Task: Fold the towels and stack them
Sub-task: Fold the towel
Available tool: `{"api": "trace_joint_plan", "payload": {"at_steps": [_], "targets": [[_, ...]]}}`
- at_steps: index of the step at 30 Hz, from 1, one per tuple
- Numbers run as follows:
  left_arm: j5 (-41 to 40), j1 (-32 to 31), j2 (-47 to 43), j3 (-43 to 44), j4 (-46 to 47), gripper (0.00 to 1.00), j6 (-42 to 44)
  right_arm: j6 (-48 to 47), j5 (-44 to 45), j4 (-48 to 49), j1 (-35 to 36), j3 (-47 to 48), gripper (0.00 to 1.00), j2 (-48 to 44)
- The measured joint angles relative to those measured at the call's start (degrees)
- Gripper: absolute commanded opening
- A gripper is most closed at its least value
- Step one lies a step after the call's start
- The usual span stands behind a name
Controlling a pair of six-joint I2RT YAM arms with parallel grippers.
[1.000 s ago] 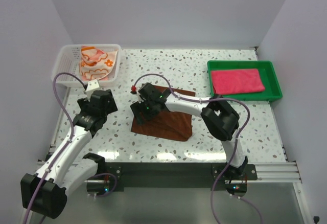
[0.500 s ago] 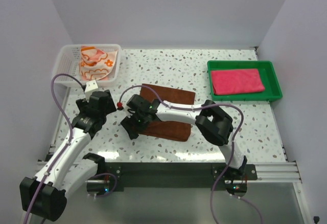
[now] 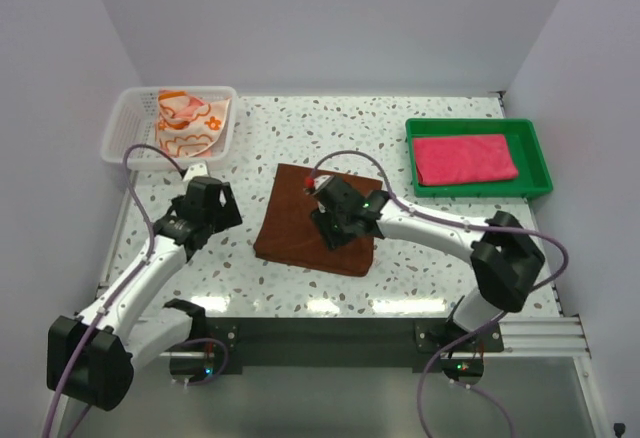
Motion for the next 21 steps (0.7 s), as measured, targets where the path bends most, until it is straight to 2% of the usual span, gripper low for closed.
{"api": "trace_joint_plan", "payload": {"at_steps": [4,10,21], "targets": [[3.61,-4.24,4.31,-0.55,-0.02,0.84,-2.56,5.33,5.88,-1.31,-2.78,-6.62,0.4,-7.15],[4.35,-11.34,12.13,-0.87,-0.09,0.75,-6.56,13.57,9.25,-2.43,-4.15,-13.57,0.4,-11.98],[5.01,-12.41,15.56,-3.5,1.01,0.62,-9.07,24.48,10.54,-1.2,-4.74,-20.83,0.38,-14.34]]}}
